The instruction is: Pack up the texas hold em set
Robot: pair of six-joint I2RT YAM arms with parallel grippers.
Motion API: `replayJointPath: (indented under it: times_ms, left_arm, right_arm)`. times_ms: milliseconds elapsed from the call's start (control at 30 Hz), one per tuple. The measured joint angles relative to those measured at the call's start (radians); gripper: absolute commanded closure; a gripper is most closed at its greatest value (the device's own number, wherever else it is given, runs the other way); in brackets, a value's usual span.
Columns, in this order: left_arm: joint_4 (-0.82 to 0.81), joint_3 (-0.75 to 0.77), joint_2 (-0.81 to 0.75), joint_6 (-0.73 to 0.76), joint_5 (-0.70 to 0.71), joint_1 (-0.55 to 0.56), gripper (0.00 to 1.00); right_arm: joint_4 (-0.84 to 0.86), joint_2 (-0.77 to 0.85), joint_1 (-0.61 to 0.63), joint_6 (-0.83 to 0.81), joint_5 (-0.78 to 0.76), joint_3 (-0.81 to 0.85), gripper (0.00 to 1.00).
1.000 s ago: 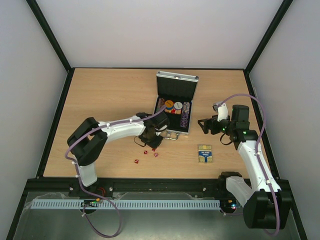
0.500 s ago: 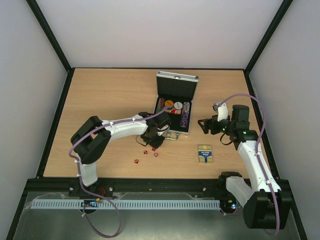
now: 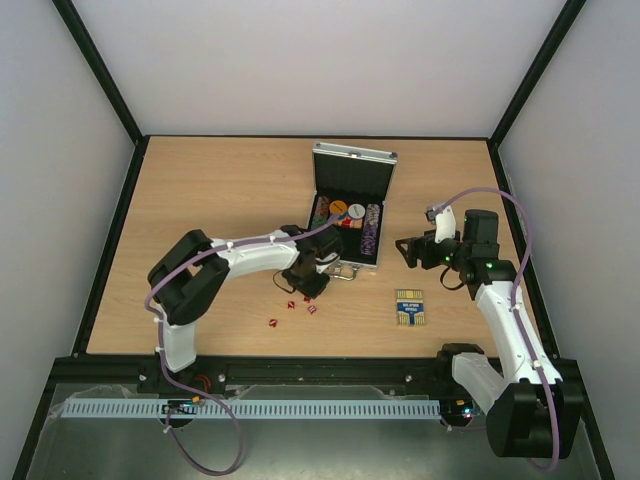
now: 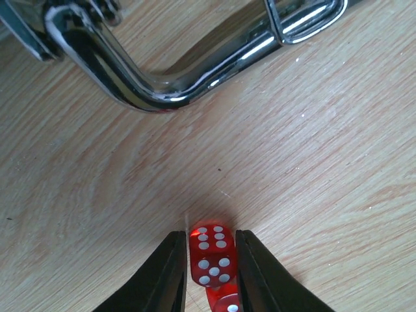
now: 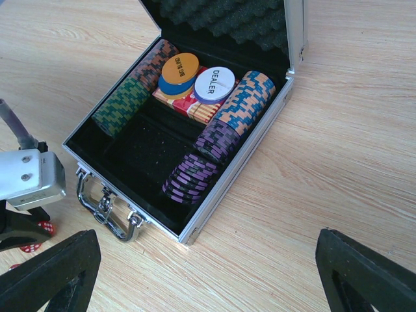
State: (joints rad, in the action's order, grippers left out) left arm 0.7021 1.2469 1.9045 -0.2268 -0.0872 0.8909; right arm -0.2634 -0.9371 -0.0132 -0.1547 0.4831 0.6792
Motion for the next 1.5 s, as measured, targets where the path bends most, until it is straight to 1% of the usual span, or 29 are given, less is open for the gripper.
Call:
replayJointPath:
  times_ms: [133, 500, 600, 767, 933, 1133, 1500]
  left_arm:
    - [0.003, 0.012, 0.003, 0.003, 0.000, 0.000, 0.87]
    - [0.063, 0.084, -0.005, -0.021, 0.017, 0.000, 0.87]
    - [0.081, 0.134, -0.019, -0.045, 0.036, 0.000, 0.87]
    - [0.097, 0.268, -0.004, -0.083, 0.071, -0.007, 0.87]
    - [0.101, 0.450, 0.100, -0.117, 0.114, -0.025, 0.87]
    - [0.108, 0.603, 0.246, -0.134, 0.150, -0.072, 0.87]
    - [0.097, 0.678, 0.382, -0.153, 0.183, -0.134, 0.87]
  right_arm:
    - [0.000, 0.000, 0.000, 0.000, 0.000, 0.000, 0.08]
    - [0.000, 0.000, 0.000, -0.001, -0.002, 0.000, 0.08]
    - [0.000, 0.000, 0.000, -0.001, -0.002, 0.000, 0.08]
    - [0.000, 0.000, 0.000, -0.001, -0.001, 0.000, 0.08]
    - [0.000, 0.000, 0.000, -0.001, -0.001, 0.000, 0.08]
    - [0.000, 0.005, 0.000, -0.001, -0.001, 0.000, 0.08]
    - [0.000, 0.008, 0.000, -0.001, 0.000, 0.000, 0.08]
